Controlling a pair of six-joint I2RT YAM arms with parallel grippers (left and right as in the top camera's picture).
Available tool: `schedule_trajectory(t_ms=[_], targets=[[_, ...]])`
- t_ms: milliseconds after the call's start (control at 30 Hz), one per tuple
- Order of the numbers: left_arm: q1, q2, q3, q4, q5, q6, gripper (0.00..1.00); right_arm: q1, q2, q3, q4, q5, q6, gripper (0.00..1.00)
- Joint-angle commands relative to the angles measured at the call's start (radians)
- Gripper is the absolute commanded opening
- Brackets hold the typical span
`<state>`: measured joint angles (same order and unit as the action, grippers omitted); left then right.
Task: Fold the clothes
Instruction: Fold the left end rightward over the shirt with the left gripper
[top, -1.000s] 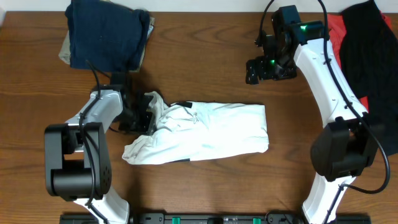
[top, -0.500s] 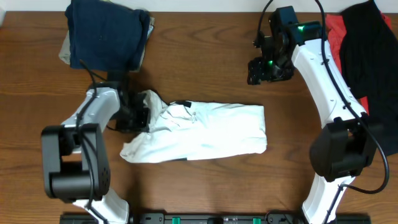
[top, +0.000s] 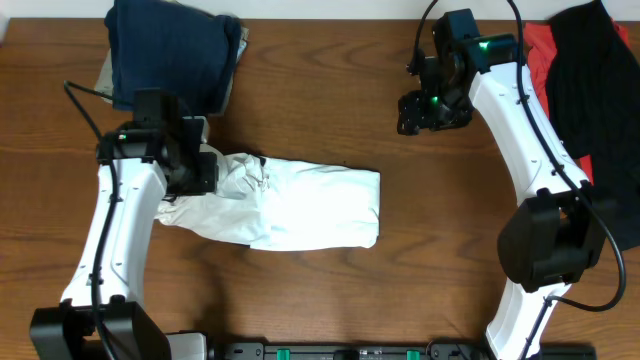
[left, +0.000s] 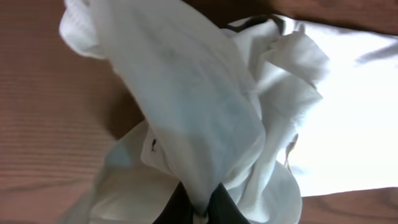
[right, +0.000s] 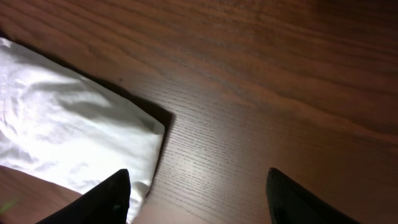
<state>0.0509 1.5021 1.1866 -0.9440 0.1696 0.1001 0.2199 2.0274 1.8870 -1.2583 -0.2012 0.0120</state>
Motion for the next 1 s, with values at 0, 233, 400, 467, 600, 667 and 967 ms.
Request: schedule_trajectory(t_ms=[0,233,400,467,600,667,967], targets=[[-0.062,0.001,0.024,-0.003,0.018,-0.017,0.06,0.009,0.006,0.014,0.009,0.003,0.010,0.68],[-0.290,0.001,0.033,0.033,0.014,-0.092,0.06,-0.045,0.006,0.015,0.013,-0.021,0.010,0.68],[-0.441,0.001,0.086,0.034,-0.011,-0.146,0.06,-0.105,0.006,0.015,0.013,-0.085,0.009,0.68],[-0.493,0.001,0.114,0.040,-0.013,-0.176,0.06,-0.126,0.006,0.015,0.011,-0.088,0.009,0.68],[-0.576,0.001,0.159,0.065,-0.014,-0.187,0.06,-0.151,0.006,0.015,0.006,-0.087,0.009,0.68],[-0.607,0.001,0.182,0.078,-0.014,-0.188,0.06,-0.159,0.006,0.015,0.004,-0.087,0.009,0.68],[-0.702,0.078,0.192,0.153,0.025,-0.196,0.06,-0.162,0.006,0.015,0.007,-0.087,0.005,0.69]])
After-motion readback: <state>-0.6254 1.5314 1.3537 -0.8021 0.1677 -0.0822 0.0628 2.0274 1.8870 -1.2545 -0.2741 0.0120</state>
